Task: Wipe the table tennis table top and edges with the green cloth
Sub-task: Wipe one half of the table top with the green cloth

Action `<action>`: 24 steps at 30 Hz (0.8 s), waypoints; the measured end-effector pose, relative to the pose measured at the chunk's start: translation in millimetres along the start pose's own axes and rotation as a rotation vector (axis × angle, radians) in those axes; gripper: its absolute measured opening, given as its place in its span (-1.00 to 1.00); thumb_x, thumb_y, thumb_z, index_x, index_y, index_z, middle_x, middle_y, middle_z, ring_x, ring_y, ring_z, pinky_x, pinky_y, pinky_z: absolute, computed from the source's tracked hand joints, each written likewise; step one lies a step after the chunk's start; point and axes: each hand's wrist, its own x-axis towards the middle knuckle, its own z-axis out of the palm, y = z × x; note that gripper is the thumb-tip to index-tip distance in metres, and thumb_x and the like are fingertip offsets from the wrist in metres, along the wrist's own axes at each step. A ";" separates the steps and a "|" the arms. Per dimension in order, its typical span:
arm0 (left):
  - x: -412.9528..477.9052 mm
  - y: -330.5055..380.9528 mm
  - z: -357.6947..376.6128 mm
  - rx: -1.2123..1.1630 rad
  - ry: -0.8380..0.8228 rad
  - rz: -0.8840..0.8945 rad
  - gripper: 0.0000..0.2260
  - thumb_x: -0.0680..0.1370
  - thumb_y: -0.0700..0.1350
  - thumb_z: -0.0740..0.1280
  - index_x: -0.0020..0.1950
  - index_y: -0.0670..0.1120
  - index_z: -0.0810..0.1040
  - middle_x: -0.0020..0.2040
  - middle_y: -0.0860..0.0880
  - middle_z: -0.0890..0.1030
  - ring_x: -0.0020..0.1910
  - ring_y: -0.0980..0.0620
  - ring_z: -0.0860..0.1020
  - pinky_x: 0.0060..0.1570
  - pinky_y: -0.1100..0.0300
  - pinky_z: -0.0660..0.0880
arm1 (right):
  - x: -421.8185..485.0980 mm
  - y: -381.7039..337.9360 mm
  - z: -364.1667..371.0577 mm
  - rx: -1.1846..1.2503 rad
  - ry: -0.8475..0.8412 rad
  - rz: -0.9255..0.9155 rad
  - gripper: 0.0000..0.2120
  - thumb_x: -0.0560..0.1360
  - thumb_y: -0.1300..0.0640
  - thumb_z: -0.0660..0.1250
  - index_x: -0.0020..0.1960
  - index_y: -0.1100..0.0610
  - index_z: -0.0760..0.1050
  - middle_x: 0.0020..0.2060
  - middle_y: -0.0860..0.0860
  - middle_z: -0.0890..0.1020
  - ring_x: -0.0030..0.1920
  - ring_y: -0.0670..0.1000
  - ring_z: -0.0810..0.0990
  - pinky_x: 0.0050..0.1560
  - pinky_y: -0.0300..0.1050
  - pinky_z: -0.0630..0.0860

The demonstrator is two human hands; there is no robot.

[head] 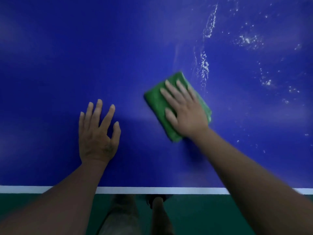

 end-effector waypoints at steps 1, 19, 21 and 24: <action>0.2 -0.3 0.8 0.002 0.009 0.004 -0.50 0.74 0.07 0.17 0.68 0.00 0.37 0.73 -0.11 0.23 0.76 -0.13 0.07 0.72 -0.19 -0.01 | 30.5 8.9 -3.7 -0.004 -0.002 0.022 -0.37 0.68 -0.13 0.14 0.73 -0.04 0.25 0.74 -0.04 0.20 0.74 0.13 0.12 0.72 0.21 0.04; 1.0 2.0 -2.6 -0.013 -0.070 -0.040 -0.47 0.72 0.07 0.17 0.69 -0.03 0.35 0.75 -0.11 0.17 0.76 -0.11 0.03 0.71 -0.25 0.02 | -85.3 -81.4 24.3 0.051 0.021 0.296 -0.32 0.75 -0.27 0.12 0.77 -0.02 0.09 0.77 0.02 0.03 0.77 0.17 -0.03 0.71 0.31 0.06; 1.6 1.0 -2.2 -0.001 -0.098 -0.050 -0.46 0.72 0.09 0.14 0.70 -0.02 0.33 0.76 -0.10 0.14 0.76 -0.11 0.02 0.71 -0.24 0.01 | -76.2 -79.9 24.9 0.036 0.025 0.316 -0.31 0.74 -0.28 0.13 0.77 -0.03 0.11 0.77 0.02 0.05 0.76 0.17 0.00 0.70 0.31 0.08; 1.1 -0.2 -2.5 0.024 -0.135 -0.057 -0.44 0.72 0.11 0.10 0.72 0.00 0.29 0.77 -0.09 0.10 0.77 -0.12 0.00 0.71 -0.24 -0.01 | -19.6 -68.5 19.9 0.010 0.072 0.362 -0.33 0.73 -0.27 0.14 0.75 0.00 0.18 0.76 0.05 0.10 0.76 0.18 0.03 0.70 0.31 0.07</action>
